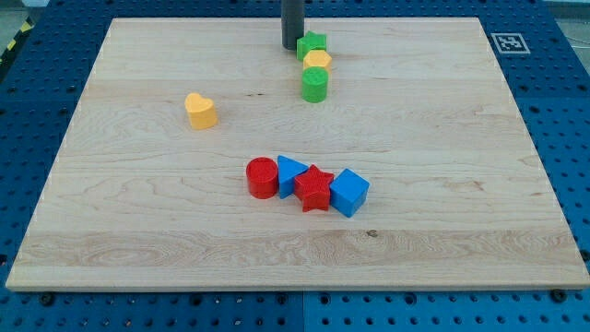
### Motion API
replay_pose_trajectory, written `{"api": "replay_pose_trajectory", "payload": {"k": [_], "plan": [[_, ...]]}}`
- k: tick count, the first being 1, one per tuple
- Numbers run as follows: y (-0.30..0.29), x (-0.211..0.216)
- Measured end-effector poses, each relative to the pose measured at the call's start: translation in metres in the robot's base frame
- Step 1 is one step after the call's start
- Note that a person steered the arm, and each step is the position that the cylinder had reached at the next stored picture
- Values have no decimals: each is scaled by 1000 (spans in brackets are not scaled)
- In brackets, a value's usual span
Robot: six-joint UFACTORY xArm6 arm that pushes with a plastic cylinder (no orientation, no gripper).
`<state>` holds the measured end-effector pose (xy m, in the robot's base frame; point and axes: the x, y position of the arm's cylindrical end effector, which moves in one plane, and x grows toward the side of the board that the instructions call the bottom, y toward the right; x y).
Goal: Move the arm to the top left of the yellow heart
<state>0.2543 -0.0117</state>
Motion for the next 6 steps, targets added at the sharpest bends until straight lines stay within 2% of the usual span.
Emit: {"api": "replay_pose_trajectory", "payload": {"k": [2, 3, 6], "plan": [[-119, 20], [-176, 53], [-179, 155]]}}
